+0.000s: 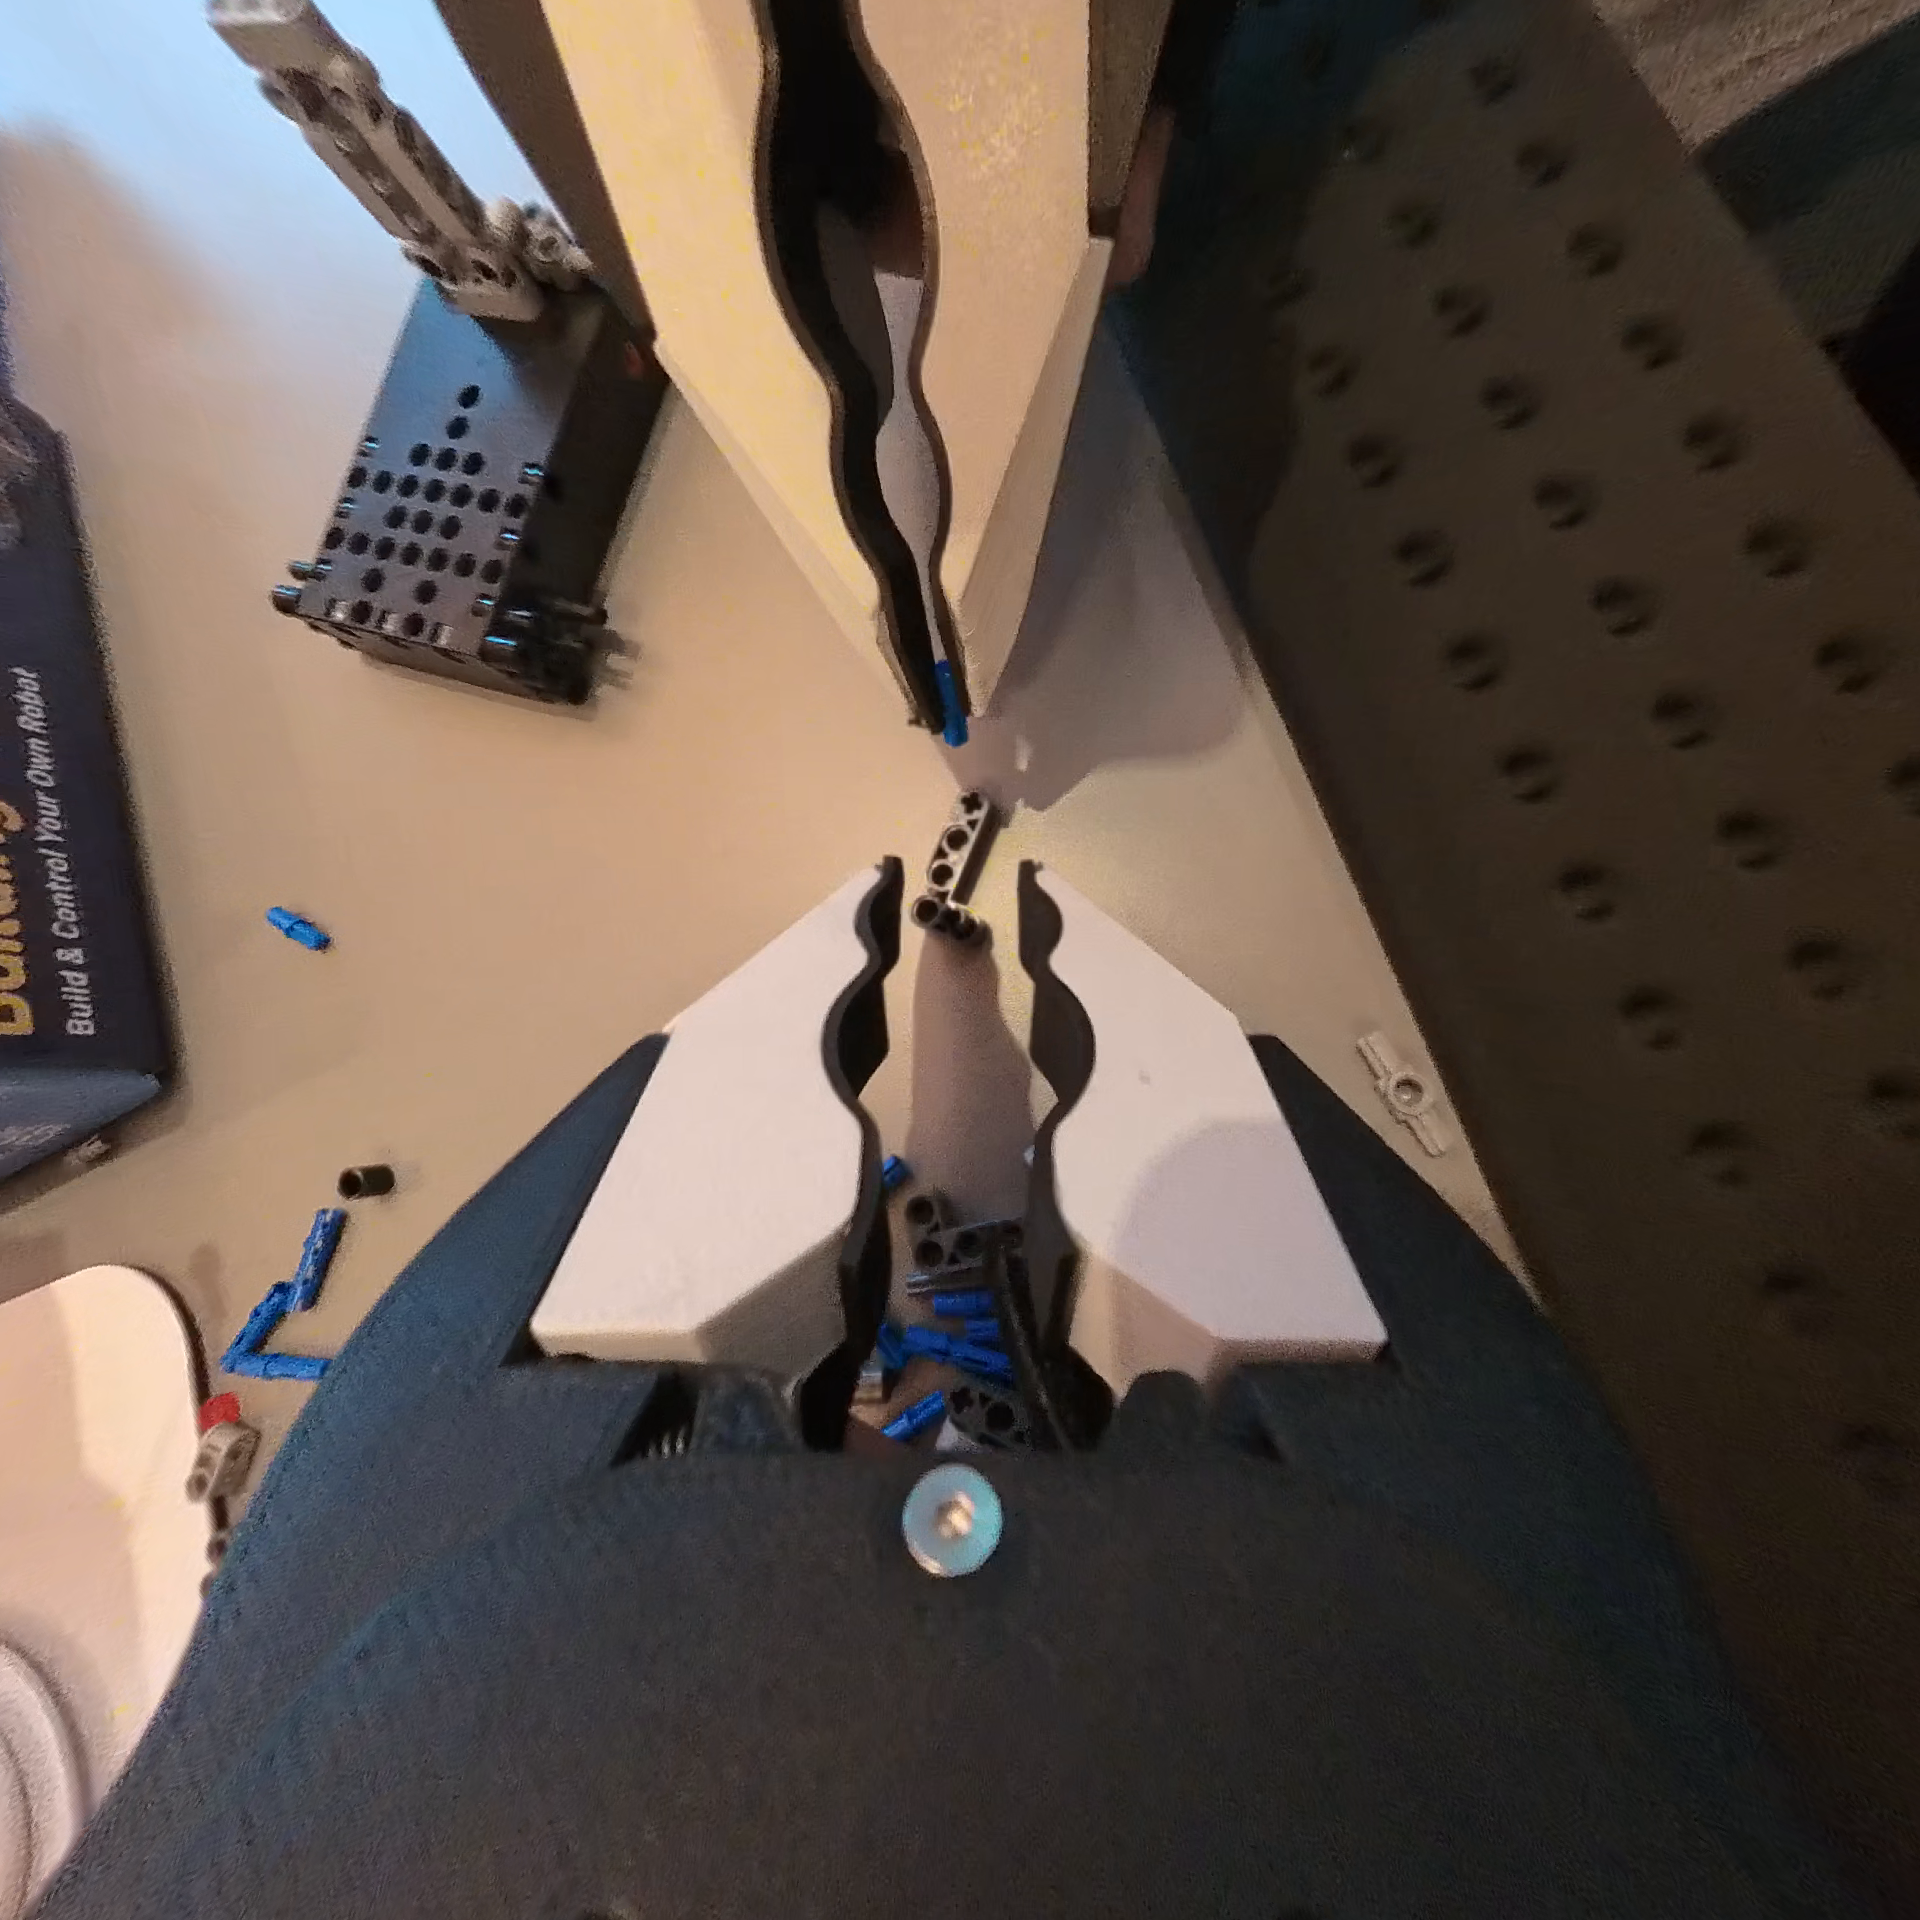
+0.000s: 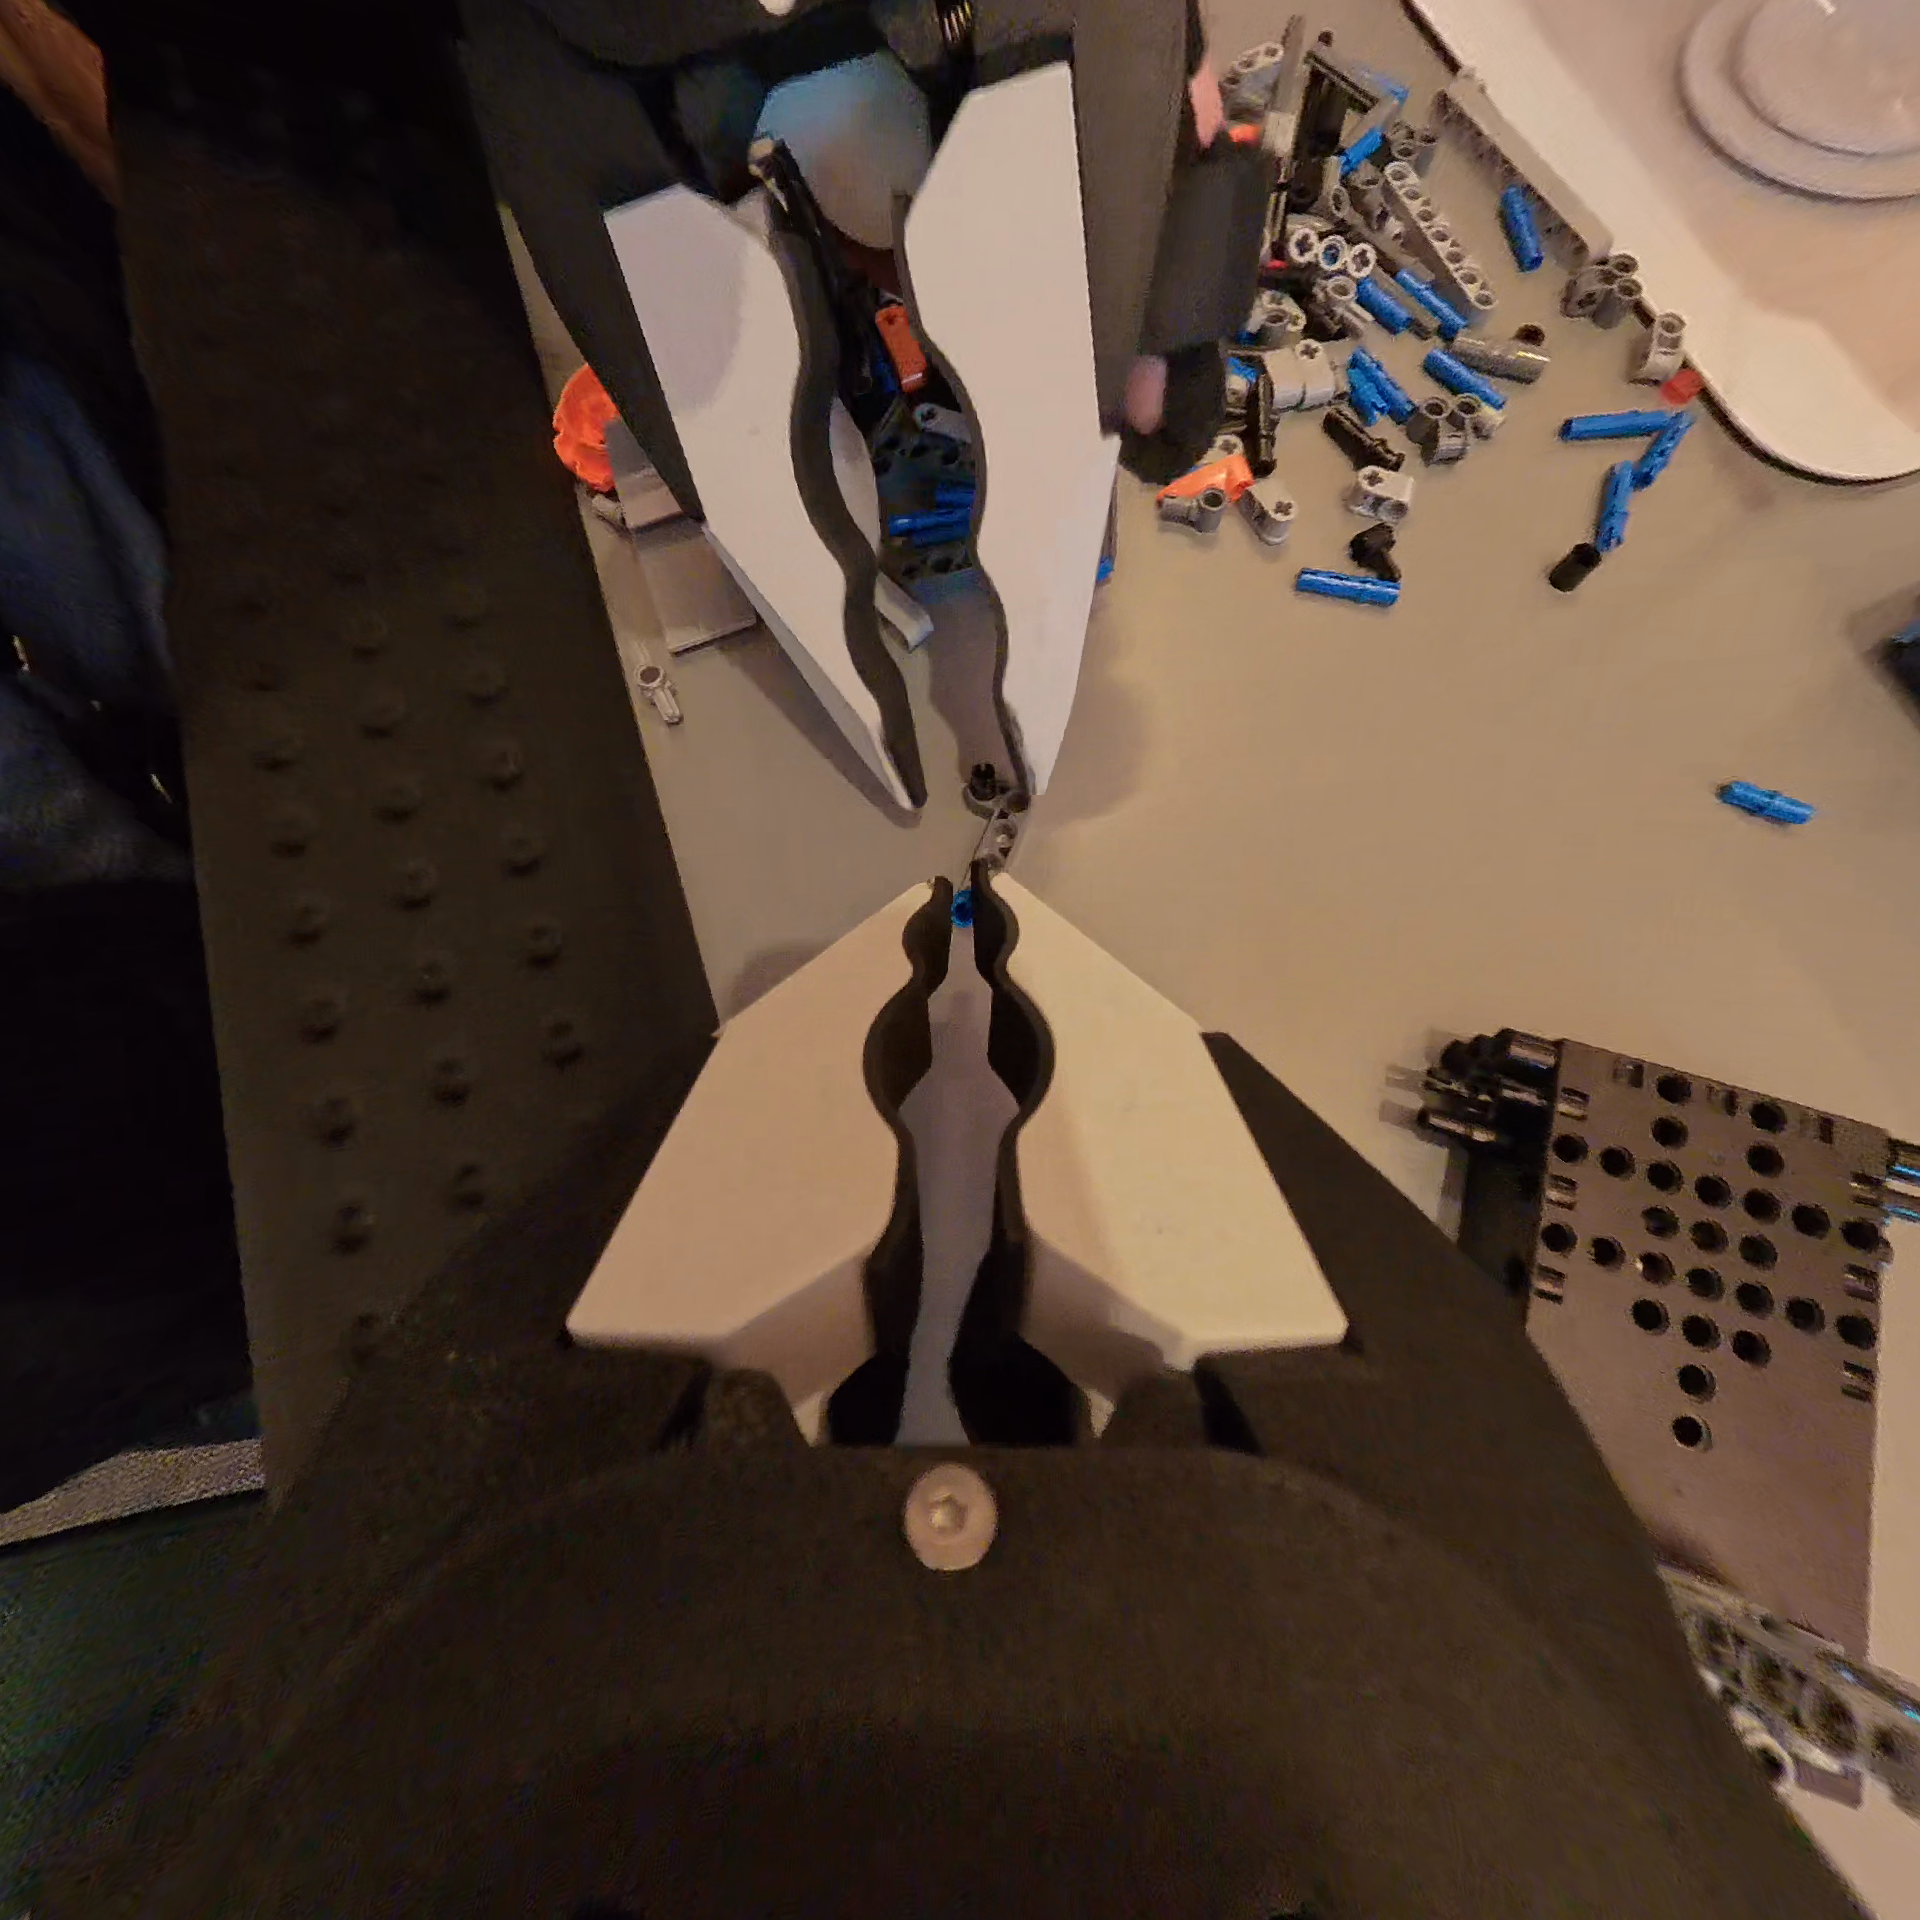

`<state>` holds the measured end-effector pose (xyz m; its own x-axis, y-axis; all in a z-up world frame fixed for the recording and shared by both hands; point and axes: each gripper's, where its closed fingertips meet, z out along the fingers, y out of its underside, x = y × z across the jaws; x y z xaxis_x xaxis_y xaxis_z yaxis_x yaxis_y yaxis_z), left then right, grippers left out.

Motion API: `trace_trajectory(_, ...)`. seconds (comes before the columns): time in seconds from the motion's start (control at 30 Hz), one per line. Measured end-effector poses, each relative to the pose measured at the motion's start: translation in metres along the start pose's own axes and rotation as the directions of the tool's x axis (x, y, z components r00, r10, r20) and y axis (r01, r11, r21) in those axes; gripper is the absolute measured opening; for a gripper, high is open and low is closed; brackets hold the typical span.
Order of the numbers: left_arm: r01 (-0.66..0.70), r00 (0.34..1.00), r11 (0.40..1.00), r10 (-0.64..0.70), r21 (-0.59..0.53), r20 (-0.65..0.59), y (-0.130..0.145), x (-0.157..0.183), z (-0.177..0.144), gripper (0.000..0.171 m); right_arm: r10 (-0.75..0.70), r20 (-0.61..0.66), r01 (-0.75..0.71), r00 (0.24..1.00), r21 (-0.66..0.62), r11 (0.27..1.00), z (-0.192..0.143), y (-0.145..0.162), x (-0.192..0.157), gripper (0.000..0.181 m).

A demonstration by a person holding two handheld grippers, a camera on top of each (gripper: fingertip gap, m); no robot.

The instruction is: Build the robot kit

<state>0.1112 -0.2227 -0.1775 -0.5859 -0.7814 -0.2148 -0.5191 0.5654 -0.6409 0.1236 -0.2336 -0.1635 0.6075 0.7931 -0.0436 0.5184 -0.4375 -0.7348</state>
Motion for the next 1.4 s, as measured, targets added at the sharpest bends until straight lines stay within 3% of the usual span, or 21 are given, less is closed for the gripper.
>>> trace_trajectory(0.07, -0.023, 1.0, 0.999, 0.023, -0.044, 0.002, 0.007, 0.001, 0.006, 0.017, -0.009, 0.0, 0.009, 1.0, -0.001, 1.0, 0.005, 0.001, -0.001, 0.002)
trace_trajectory(0.3, -0.021, 1.0, 0.999, 0.021, -0.034, 0.002, 0.008, -0.001, 0.01, 0.005, -0.041, -0.013, 0.04, 0.999, -0.054, 0.998, 0.015, 0.007, 0.001, 0.002)
trace_trajectory(0.63, -0.022, 1.0, 1.0, 0.022, -0.01, 0.015, 0.007, -0.003, 0.013, 0.004, -0.035, -0.005, 0.035, 0.999, -0.083, 0.996, 0.013, 0.01, 0.002, 0.002)
trace_trajectory(0.87, -0.03, 0.999, 0.999, 0.03, -0.01, 0.03, 0.007, -0.004, 0.013, 0.004, 0.013, -0.029, -0.018, 0.999, -0.18, 0.983, 0.013, 0.011, 0.002, 0.002)
trace_trajectory(1.17, -0.062, 0.988, 0.994, 0.074, -0.089, 0.136, 0.007, 0.001, 0.012, 0.004, 0.091, -0.075, -0.107, 0.993, -0.244, 0.964, 0.013, 0.011, 0.004, 0.002)
trace_trajectory(1.4, -0.049, 0.974, 0.992, 0.072, -0.113, 0.214, 0.005, 0.003, 0.012, 0.004, 0.064, -0.116, -0.094, 0.991, -0.27, 0.958, 0.014, 0.012, 0.004, 0.002)
